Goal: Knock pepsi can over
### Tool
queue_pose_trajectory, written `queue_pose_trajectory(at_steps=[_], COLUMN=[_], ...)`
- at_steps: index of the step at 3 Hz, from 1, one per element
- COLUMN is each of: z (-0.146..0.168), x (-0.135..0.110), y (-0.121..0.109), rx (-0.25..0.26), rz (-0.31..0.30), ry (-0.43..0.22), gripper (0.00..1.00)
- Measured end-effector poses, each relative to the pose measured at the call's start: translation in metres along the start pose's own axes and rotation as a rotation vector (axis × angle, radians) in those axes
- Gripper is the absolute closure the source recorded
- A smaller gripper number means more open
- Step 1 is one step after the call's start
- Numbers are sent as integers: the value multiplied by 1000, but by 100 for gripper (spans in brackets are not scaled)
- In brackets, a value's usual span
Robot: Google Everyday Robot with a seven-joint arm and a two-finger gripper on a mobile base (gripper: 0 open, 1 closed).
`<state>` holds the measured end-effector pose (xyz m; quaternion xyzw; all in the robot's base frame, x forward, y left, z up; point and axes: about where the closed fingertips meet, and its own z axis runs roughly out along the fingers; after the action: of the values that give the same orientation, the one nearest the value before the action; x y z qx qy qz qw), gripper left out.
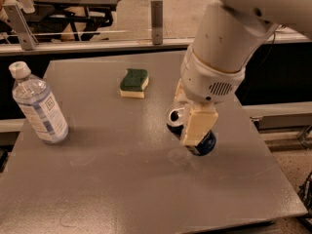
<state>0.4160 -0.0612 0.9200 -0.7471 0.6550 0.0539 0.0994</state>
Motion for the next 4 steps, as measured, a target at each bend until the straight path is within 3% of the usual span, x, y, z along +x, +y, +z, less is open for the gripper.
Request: queue_pose_trajectory(at_steps=[1, 2, 3, 4], z=[15, 30, 40, 44], x=[-8, -18, -25, -31], y=[5, -4, -13, -17], rx=[-41, -59, -66, -57], rz=[-74, -133, -167, -181], ry=[94, 147, 171, 173], gripper=[84, 54, 23, 0])
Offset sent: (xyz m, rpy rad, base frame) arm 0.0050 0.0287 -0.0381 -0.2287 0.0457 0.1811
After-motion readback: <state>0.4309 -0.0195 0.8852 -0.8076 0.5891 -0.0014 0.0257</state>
